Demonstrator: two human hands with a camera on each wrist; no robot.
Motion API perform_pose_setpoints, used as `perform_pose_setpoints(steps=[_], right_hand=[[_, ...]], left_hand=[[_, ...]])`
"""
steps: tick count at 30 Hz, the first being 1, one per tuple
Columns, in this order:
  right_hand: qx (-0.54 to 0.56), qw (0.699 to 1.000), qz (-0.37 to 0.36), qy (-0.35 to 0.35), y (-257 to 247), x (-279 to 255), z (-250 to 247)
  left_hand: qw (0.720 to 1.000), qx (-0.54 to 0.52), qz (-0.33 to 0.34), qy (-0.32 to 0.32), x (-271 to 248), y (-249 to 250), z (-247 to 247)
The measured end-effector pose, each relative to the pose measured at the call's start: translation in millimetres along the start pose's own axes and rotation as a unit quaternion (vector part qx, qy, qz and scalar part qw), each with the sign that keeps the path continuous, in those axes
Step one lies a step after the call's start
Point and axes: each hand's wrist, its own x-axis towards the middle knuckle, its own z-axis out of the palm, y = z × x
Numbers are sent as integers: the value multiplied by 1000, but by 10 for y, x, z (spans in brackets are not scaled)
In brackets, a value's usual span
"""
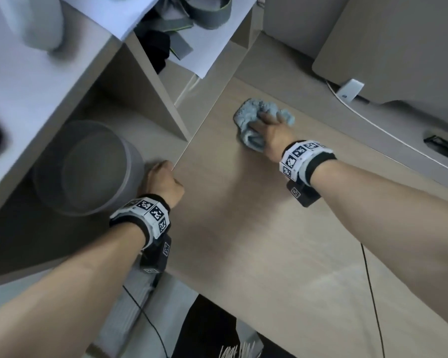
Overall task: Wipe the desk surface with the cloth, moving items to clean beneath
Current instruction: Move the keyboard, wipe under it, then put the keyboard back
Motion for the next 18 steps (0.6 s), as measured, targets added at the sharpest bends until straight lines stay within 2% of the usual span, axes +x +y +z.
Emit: perform_pose_setpoints(steps=[2,3,6,7,9,11,14,16,18], right_hand=[[17,1000,-16,-20,-334,82,58],[10,998,-44,-54,-584,20,88],[-35,986,-141,-86,-1125,-385,263],[-25,982,-157,-99,-1184,-548,276],[-8,979,-168,-114,-989,-741,366],[9,989,-115,-96,-640,-913,341],[26,997,45,-62,48,-1192,242],[46,987,149,-45,441,-1387,164],[66,972,221,-39,599,-1494,146]], left_hand=[[1000,-3,-19,-8,-16,-16,17],[999,-3,-30,-11,-23,-22,25],[999,7,-41,-15,-47,-10,36],[999,12,-47,-21,-56,3,24],[998,5,-54,-30,-74,65,1],[999,-10,-44,-26,-96,161,-10],[999,-26,-28,1,-115,331,16],[999,-50,-16,7,-124,424,86],[998,-55,-2,-6,-141,506,149]])
